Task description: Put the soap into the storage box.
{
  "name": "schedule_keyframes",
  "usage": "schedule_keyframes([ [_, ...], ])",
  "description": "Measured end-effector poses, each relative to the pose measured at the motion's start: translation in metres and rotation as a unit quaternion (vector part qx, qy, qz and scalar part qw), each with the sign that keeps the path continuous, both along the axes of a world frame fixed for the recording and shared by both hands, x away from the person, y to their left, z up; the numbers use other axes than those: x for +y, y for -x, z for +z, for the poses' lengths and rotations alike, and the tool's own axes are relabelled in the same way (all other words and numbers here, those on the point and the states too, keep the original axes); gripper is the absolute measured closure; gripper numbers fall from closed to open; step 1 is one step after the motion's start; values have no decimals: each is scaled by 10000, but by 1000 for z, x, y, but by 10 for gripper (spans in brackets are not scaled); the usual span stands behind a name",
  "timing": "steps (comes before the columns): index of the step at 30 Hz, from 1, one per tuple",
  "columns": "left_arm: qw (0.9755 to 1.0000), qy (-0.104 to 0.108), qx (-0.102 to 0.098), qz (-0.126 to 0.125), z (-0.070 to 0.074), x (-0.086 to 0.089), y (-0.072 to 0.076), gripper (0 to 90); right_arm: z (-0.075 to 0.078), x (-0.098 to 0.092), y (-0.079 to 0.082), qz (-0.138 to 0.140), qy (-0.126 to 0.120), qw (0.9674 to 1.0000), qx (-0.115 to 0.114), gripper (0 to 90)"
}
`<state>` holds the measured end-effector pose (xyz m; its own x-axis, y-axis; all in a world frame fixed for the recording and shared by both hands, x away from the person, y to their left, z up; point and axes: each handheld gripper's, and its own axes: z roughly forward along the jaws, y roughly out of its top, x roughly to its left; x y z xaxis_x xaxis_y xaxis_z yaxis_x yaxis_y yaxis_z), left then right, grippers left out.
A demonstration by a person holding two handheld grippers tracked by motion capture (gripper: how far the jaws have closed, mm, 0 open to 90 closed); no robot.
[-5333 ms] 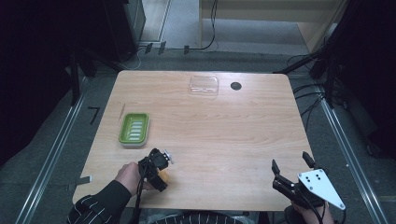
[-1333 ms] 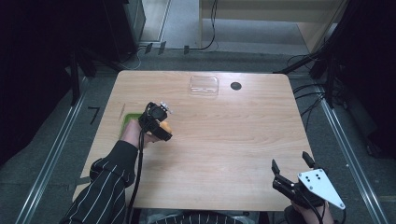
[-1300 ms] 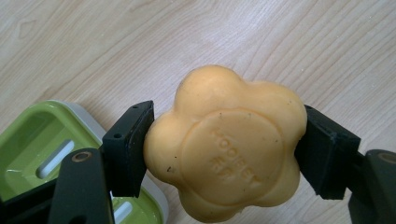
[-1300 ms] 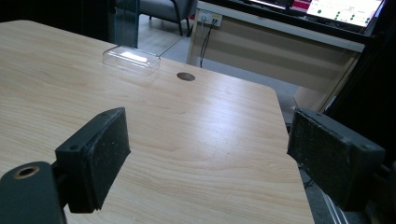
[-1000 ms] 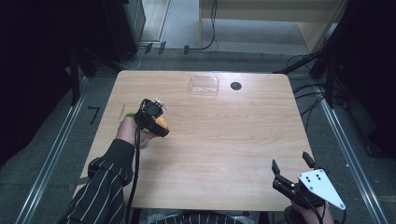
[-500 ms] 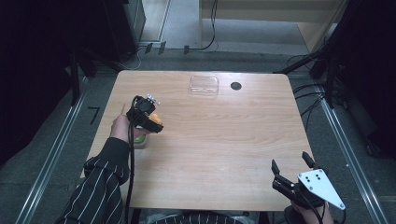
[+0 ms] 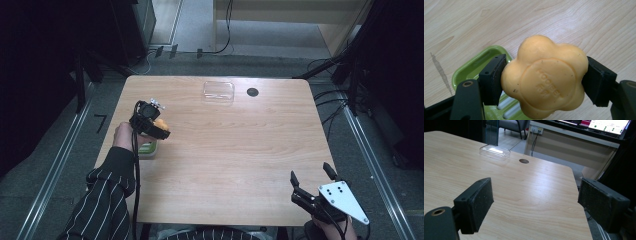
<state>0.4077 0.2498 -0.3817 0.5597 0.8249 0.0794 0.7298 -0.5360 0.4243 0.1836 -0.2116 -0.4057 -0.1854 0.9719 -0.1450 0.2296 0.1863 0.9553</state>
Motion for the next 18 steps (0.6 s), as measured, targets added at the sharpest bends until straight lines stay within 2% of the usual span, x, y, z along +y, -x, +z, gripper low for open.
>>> schedule_keyframes([
  [5, 9999, 20, 0, 128, -1, 10, -2, 282, 0, 0, 0, 1, -2, 10000, -1, 133],
  [7, 9998, 106, 17, 167, -2, 14, -3, 281, 0, 0, 0, 6, 3, 10000, -1, 133],
  [18, 9987, 130, 33, 482, -8, 32, -7, 281, 0, 0, 0, -1, -10, 10000, 4, 133],
])
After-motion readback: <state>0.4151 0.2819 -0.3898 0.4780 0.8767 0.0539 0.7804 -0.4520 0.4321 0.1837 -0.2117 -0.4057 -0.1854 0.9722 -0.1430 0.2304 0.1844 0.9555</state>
